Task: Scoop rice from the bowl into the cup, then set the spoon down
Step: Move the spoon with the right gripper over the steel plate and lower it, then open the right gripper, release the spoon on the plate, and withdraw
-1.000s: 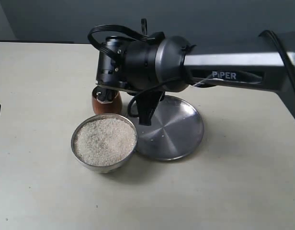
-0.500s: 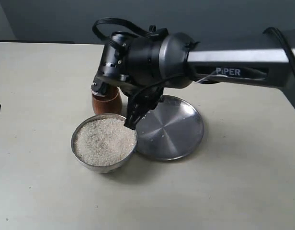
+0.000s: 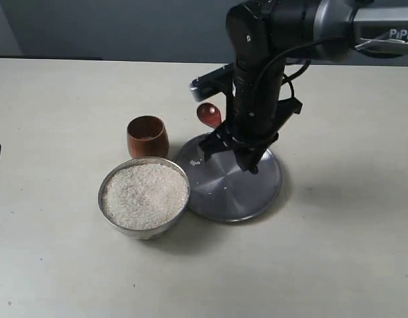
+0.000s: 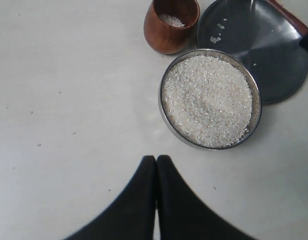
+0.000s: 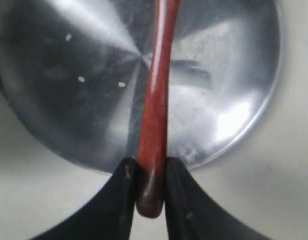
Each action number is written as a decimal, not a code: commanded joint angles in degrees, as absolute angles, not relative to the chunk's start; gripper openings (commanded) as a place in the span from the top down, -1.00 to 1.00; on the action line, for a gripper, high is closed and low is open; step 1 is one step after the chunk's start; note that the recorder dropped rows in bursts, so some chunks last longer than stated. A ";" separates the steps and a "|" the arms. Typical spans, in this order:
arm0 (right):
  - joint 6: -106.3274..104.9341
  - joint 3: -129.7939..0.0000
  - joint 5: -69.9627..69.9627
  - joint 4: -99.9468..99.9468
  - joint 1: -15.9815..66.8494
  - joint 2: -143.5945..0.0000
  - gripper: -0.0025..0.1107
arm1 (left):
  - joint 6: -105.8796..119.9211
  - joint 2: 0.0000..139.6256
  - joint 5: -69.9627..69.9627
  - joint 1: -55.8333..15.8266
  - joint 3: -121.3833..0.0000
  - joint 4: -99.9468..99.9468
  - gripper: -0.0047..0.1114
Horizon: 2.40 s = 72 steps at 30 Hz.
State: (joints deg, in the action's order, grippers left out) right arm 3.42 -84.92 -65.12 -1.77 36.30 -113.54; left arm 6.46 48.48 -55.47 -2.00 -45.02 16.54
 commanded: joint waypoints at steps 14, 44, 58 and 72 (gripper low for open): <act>1.12 -72.78 -48.26 1.05 36.00 -112.88 0.97 | 6.42 48.44 -55.29 -1.83 -44.89 16.61 0.91; 3.66 -72.65 -48.54 -0.89 36.00 -117.65 0.37 | 6.42 48.44 -55.29 -1.83 -44.89 16.61 0.91; 11.58 -72.65 -54.67 -20.77 36.00 -107.70 0.21 | 6.42 48.44 -55.29 -1.83 -44.89 16.61 0.91; 11.18 -71.26 -59.45 -22.69 36.00 -88.88 0.97 | 6.42 48.44 -55.29 -1.83 -44.89 16.61 0.91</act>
